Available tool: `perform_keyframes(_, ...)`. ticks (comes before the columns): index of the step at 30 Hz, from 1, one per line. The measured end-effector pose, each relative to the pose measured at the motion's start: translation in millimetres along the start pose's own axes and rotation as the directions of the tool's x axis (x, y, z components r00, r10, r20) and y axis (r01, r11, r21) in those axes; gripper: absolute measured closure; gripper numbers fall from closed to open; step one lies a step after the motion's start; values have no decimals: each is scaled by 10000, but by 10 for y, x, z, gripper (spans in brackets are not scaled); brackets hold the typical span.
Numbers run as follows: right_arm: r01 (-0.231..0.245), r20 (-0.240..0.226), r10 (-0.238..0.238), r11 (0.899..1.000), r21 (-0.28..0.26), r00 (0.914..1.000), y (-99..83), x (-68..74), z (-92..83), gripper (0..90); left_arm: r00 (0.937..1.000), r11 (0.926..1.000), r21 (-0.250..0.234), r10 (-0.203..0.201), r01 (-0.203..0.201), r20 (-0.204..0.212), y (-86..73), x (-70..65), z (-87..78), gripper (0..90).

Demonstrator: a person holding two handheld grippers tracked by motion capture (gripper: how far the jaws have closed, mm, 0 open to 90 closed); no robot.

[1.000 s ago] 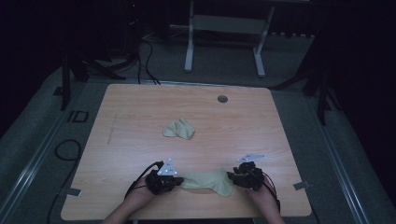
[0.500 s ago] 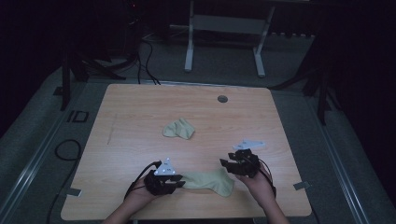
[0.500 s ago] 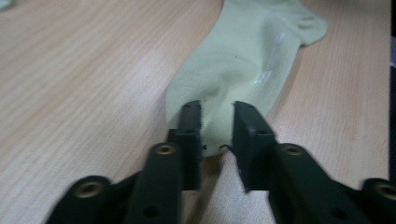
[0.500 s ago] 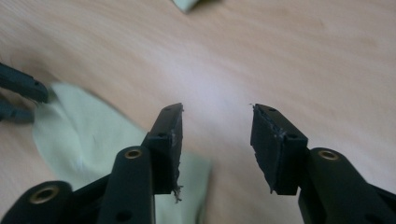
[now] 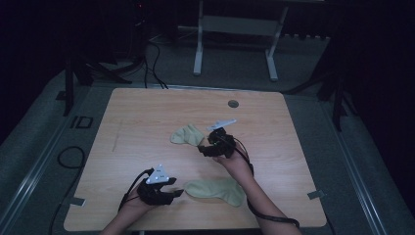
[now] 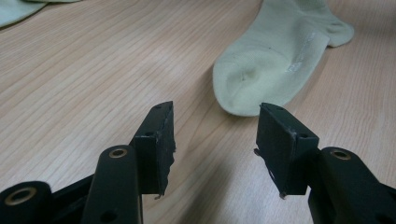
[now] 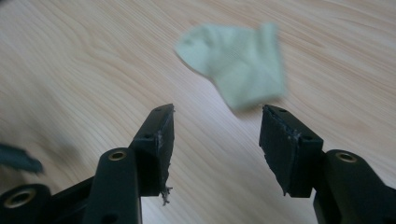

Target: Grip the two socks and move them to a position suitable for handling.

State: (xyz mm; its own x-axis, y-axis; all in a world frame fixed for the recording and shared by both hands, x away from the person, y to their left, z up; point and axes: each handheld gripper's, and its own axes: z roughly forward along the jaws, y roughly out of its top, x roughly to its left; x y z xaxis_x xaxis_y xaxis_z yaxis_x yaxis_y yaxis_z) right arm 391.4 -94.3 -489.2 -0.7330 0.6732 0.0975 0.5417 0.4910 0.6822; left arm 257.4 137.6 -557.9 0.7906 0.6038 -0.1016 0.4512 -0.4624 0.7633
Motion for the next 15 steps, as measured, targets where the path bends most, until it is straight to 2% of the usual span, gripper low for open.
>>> perform_keyframes(3,30,-77,-30,10000,14,10000,109,23,102,448,10000,10000,-6,-39,39,-31,-10,14,-15,467)
perform_keyframes(4,200,129,-201,9997,117,9997,227,53,225,449,9998,9999,-24,-147,147,-163,-33,46,-37,467)
perform_keyframes(6,197,259,-204,9995,248,9995,322,48,346,449,9994,9996,-79,-277,275,-227,-55,69,-50,466)
perform_keyframes(8,94,198,-100,9995,304,9998,402,40,471,440,9991,9994,-107,-344,341,-236,-69,83,-55,457)
perform_keyframes(10,-9,-25,10,9996,294,10000,465,43,594,429,9979,9981,-195,-591,585,-268,-114,129,-66,437)
perform_keyframes(13,433,483,-457,9979,489,9978,533,62,775,405,9964,9960,-436,-793,780,-297,-119,160,-86,379)
perform_keyframes(15,369,745,-417,9972,650,9963,564,34,885,400,9948,9950,-482,-901,878,-483,-104,153,-93,303)
